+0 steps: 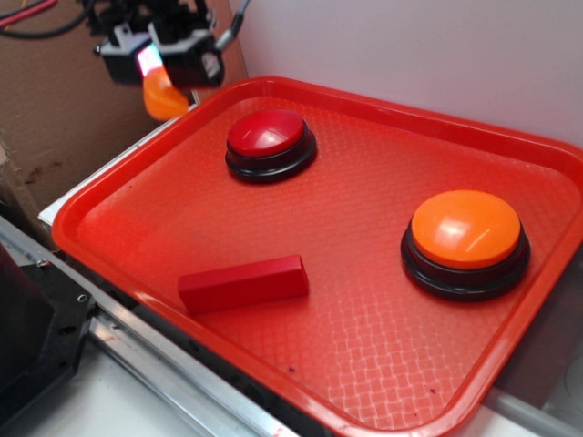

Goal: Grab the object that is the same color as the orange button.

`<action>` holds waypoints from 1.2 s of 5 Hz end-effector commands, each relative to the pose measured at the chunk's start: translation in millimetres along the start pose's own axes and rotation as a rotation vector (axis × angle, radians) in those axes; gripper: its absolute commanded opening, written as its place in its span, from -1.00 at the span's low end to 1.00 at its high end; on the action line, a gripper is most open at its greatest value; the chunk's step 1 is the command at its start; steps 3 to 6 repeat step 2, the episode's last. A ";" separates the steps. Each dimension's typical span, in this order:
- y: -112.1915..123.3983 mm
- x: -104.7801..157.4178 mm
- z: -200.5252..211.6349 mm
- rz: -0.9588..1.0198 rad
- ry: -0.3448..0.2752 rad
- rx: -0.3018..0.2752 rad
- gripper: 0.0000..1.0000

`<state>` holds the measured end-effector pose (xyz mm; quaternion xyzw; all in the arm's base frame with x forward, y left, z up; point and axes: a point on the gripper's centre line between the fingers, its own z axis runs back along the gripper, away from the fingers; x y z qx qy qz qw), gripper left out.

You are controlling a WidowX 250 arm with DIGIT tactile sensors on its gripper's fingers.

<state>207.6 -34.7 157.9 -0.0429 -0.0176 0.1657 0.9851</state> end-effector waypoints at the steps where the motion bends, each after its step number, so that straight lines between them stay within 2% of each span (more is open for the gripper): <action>1: -13.5 0.8 31.9 -0.031 -0.137 0.014 -1.00; 2: -9.1 5.1 22.5 0.014 -0.117 0.014 -1.00; 6: -9.1 5.1 22.5 0.014 -0.117 0.014 -1.00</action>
